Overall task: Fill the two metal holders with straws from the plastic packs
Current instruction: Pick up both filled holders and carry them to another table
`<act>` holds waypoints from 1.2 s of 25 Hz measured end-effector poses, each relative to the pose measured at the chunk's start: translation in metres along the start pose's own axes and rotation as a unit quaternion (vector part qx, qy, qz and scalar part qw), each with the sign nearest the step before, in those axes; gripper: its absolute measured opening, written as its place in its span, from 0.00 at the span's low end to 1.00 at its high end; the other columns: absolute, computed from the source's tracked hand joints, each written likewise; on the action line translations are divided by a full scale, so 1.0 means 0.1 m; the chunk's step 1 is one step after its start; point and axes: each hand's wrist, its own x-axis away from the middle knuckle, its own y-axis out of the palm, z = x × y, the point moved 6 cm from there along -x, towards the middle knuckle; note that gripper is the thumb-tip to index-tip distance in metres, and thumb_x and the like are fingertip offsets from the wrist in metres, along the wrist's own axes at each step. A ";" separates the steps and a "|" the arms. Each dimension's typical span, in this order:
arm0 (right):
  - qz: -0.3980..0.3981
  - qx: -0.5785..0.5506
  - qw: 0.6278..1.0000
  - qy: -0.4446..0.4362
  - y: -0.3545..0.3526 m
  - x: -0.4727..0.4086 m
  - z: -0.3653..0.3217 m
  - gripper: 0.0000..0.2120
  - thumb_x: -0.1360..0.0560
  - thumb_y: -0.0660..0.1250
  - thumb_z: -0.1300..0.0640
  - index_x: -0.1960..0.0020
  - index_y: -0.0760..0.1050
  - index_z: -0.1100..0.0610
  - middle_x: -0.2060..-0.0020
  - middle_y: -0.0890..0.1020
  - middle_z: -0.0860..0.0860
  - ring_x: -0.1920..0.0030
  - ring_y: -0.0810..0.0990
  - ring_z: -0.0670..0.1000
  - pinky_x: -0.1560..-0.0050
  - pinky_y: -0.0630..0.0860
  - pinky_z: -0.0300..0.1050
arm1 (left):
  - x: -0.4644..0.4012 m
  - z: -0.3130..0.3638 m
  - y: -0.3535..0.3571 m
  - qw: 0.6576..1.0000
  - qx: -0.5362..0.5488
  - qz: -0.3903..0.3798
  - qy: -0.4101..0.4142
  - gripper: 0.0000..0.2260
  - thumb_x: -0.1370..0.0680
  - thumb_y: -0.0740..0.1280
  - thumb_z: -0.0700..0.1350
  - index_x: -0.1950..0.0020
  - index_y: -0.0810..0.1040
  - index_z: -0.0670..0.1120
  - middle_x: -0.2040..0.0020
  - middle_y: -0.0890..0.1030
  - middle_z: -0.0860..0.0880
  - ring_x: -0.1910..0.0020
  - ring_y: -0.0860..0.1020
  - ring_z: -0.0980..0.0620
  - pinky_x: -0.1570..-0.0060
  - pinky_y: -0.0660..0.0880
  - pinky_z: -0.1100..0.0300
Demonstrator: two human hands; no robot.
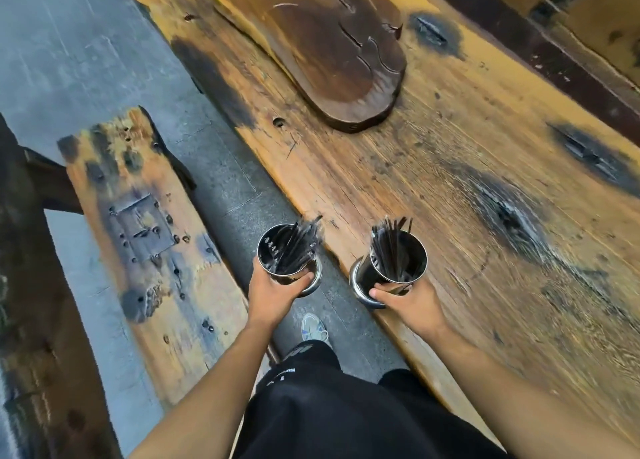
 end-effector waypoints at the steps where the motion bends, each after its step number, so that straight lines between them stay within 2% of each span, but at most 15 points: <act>1: 0.007 0.005 1.000 0.003 0.07 -0.09 -0.09 0.28 0.38 0.83 0.46 0.42 0.80 0.54 0.60 0.88 0.41 0.54 0.86 0.38 0.42 0.80 0.48 | -0.15 0.04 -0.06 1.000 0.002 -0.004 0.001 0.36 0.37 0.85 0.46 0.38 0.66 0.56 0.49 0.77 0.64 0.49 0.76 0.69 0.46 0.66 0.79; 4: 0.018 0.001 1.000 0.004 0.34 -0.42 -0.42 0.25 0.36 0.83 0.49 0.43 0.80 0.53 0.61 0.88 0.40 0.55 0.85 0.37 0.43 0.78 0.46 | -0.64 0.11 -0.28 1.000 0.005 -0.017 -0.012 0.36 0.38 0.85 0.47 0.38 0.67 0.56 0.49 0.78 0.64 0.48 0.76 0.73 0.41 0.70 0.70; 5: 0.020 0.001 1.000 0.003 0.41 -0.50 -0.52 0.24 0.36 0.83 0.48 0.44 0.81 0.53 0.61 0.88 0.40 0.55 0.85 0.37 0.43 0.78 0.46 | -0.76 0.13 -0.33 1.000 0.005 -0.025 -0.013 0.36 0.38 0.85 0.48 0.38 0.68 0.56 0.48 0.78 0.64 0.49 0.75 0.75 0.41 0.70 0.71; 8: 0.008 -0.002 1.000 0.000 0.56 -0.75 -0.69 0.24 0.37 0.83 0.48 0.44 0.81 0.53 0.61 0.88 0.40 0.55 0.86 0.37 0.43 0.79 0.46 | -1.01 0.23 -0.41 0.999 -0.007 -0.035 -0.006 0.35 0.37 0.85 0.47 0.38 0.68 0.55 0.48 0.77 0.66 0.50 0.74 0.78 0.48 0.67 0.81; 10: -0.003 -0.003 1.000 -0.002 0.63 -0.91 -0.83 0.25 0.37 0.83 0.49 0.43 0.81 0.54 0.61 0.88 0.41 0.56 0.86 0.37 0.45 0.79 0.40 | -1.14 0.29 -0.45 0.999 -0.009 -0.030 -0.007 0.36 0.38 0.86 0.48 0.39 0.68 0.56 0.47 0.79 0.63 0.47 0.76 0.74 0.45 0.69 0.77; 12: -0.014 -0.002 1.000 -0.020 0.66 -1.07 -0.95 0.24 0.36 0.84 0.52 0.44 0.81 0.55 0.61 0.88 0.41 0.57 0.86 0.36 0.49 0.78 0.31 | -1.25 0.36 -0.48 1.000 -0.015 -0.018 -0.007 0.36 0.39 0.86 0.52 0.38 0.69 0.57 0.45 0.82 0.59 0.45 0.79 0.66 0.41 0.73 0.68; 13: -0.023 -0.007 0.999 -0.028 0.66 -1.16 -1.02 0.24 0.36 0.84 0.54 0.43 0.80 0.55 0.61 0.89 0.42 0.57 0.86 0.37 0.49 0.78 0.31 | -1.29 0.40 -0.49 1.000 -0.019 -0.009 -0.007 0.36 0.40 0.85 0.53 0.38 0.69 0.57 0.44 0.82 0.58 0.44 0.80 0.64 0.40 0.73 0.64; 16: -0.045 -0.021 0.998 -0.027 0.68 -1.41 -1.13 0.28 0.38 0.84 0.51 0.41 0.79 0.53 0.59 0.89 0.45 0.54 0.88 0.42 0.42 0.82 0.49 | -1.43 0.54 -0.54 0.999 -0.031 0.019 -0.007 0.38 0.40 0.85 0.55 0.37 0.69 0.55 0.43 0.82 0.57 0.44 0.80 0.62 0.39 0.74 0.62; 17: -0.052 -0.018 0.998 -0.033 0.70 -1.49 -1.14 0.30 0.39 0.85 0.49 0.40 0.79 0.51 0.58 0.89 0.45 0.53 0.88 0.42 0.42 0.82 0.52 | -1.49 0.55 -0.56 0.999 -0.027 0.023 -0.007 0.38 0.40 0.85 0.55 0.36 0.69 0.55 0.43 0.82 0.58 0.44 0.80 0.64 0.38 0.74 0.62; 19: -0.041 -0.012 0.998 -0.042 0.75 -1.66 -1.21 0.33 0.41 0.85 0.45 0.39 0.77 0.48 0.55 0.89 0.46 0.52 0.87 0.44 0.42 0.82 0.54 | -1.64 0.59 -0.62 0.999 -0.015 0.030 -0.011 0.38 0.39 0.86 0.52 0.35 0.69 0.55 0.44 0.82 0.60 0.45 0.78 0.71 0.38 0.74 0.63; 21: -0.039 -0.019 0.998 -0.037 0.86 -1.83 -1.29 0.33 0.41 0.85 0.46 0.39 0.77 0.47 0.55 0.89 0.46 0.52 0.88 0.45 0.42 0.82 0.55 | -1.88 0.63 -0.72 0.999 -0.013 0.034 -0.011 0.38 0.39 0.86 0.50 0.35 0.68 0.56 0.45 0.81 0.61 0.47 0.76 0.76 0.39 0.73 0.65; 25: -0.009 -0.020 0.999 -0.024 1.22 -2.20 -1.67 0.29 0.40 0.85 0.47 0.43 0.80 0.50 0.57 0.89 0.45 0.53 0.88 0.44 0.42 0.82 0.52 | -2.58 0.69 -0.94 1.000 -0.016 0.015 -0.001 0.39 0.39 0.86 0.51 0.35 0.68 0.56 0.44 0.81 0.60 0.45 0.77 0.73 0.40 0.73 0.67; 30: 0.035 -0.023 0.999 0.013 1.84 -2.68 -2.36 0.21 0.36 0.84 0.52 0.46 0.83 0.54 0.61 0.89 0.42 0.56 0.87 0.38 0.42 0.81 0.46 | -3.68 0.90 -1.30 0.998 -0.011 -0.055 0.035 0.38 0.38 0.86 0.48 0.35 0.68 0.56 0.47 0.78 0.66 0.50 0.74 0.80 0.46 0.69 0.80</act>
